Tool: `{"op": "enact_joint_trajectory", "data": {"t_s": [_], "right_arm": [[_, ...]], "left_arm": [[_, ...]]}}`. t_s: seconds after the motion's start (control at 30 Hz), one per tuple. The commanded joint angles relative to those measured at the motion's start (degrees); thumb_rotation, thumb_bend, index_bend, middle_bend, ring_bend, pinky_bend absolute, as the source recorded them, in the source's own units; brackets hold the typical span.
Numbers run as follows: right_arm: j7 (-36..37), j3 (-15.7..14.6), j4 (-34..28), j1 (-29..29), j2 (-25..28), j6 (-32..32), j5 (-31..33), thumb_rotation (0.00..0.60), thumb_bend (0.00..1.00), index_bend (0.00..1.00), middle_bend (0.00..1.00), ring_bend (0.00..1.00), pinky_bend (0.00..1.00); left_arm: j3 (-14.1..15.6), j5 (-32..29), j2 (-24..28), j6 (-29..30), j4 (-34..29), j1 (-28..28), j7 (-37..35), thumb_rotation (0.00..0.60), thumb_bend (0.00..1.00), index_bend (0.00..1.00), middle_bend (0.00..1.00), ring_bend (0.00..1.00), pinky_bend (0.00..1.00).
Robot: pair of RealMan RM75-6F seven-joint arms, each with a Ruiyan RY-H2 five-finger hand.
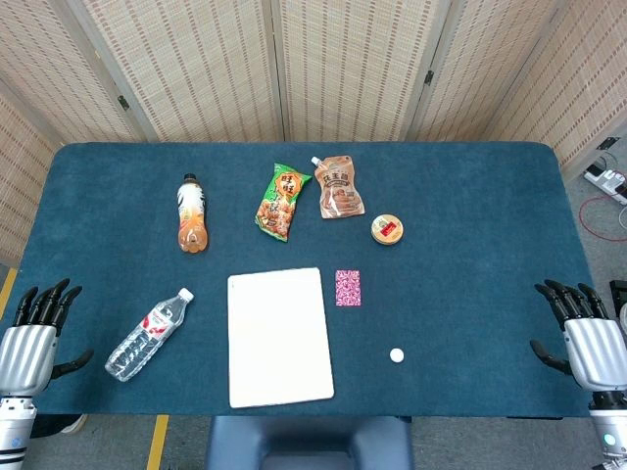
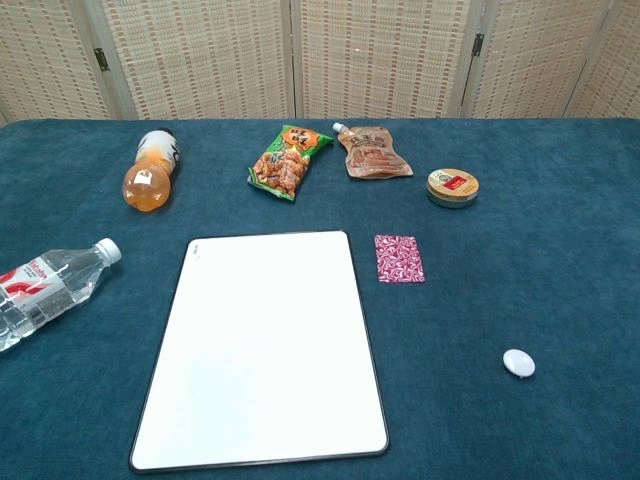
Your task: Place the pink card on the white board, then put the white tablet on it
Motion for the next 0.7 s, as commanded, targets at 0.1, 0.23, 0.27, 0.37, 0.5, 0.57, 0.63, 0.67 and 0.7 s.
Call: {"op": "enact_joint_trajectory", "data": {"t_s": [0.1,0.23,0.27,0.37,0.5,0.57,0.63,0.67,0.7], "right_arm": [[-0.08,0.17,0.24,0.61,-0.37,-0.92,0.13,0.6,0.26,0.15,0.16,0.16,0.08],[-0.15,0.08,0.63,1.15,-0.84,-1.93,0.12,0.6,0.26,0.15,0.16,0.16,0.08],[-0.21,0.05,0.62,1.29,-0.87,-2.21,0.13,0.6,0.26,0.15,0.16,0.16,0.08],[-0.62,0.12,0.33,2.12,-0.91,-3.33,-0.06,0.6,0.26,0.15,0.16,0.16,0.08],[-1.47,0.56,-0.77,4.47,-0.82,-6.29,-0.52,0.6,0.26,0.15,0.16,0.16,0.08],[-1.64,0.82,-1.62,6.5,-0.7,-8.83,-1.19,0.6,0.26,0.15,0.16,0.17,0.08],[-1.74,1.18,-2.37,8.56,-0.66,-11.42,-1.61,0.6,0.25,0.15,0.17,0.17,0.08],[-2.05,1.51,-2.84,10.07,-0.68,-13.39,-1.61,0.6,0.25,0.15,0.17,0.17,0.08],[-2.51,1.83,-3.27,11.22,-0.74,-14.98,-1.34,0.6,0.26,0.15,0.16,0.16,0.08]], "left_arm": [[0.06,-0.28,-0.15,-0.19,-0.05,0.03,0.37,0.6,0.18,0.14,0.08,0.13,0.0],[0.1,-0.22,-0.05,-0.11,-0.27,0.08,0.6,0.6,0.18,0.14,0.08,0.13,0.0],[0.07,-0.21,-0.01,-0.04,-0.32,0.1,0.58,0.6,0.18,0.14,0.08,0.13,0.0],[-0.08,-0.1,0.1,0.28,-0.48,0.13,0.55,0.6,0.18,0.14,0.08,0.13,0.0],[0.04,0.26,0.11,0.53,-0.61,0.22,0.43,0.6,0.18,0.14,0.08,0.13,0.0],[0.16,0.4,0.11,0.74,-0.6,0.38,0.28,0.6,0.18,0.14,0.08,0.13,0.0],[0.24,0.41,0.15,0.95,-0.55,0.57,0.09,0.6,0.18,0.14,0.08,0.13,0.0],[0.28,0.42,0.21,1.12,-0.52,0.72,-0.06,0.6,0.18,0.14,0.08,0.13,0.0],[0.31,0.44,0.26,1.28,-0.5,0.83,-0.17,0.6,0.18,0.14,0.08,0.13,0.0]]}}
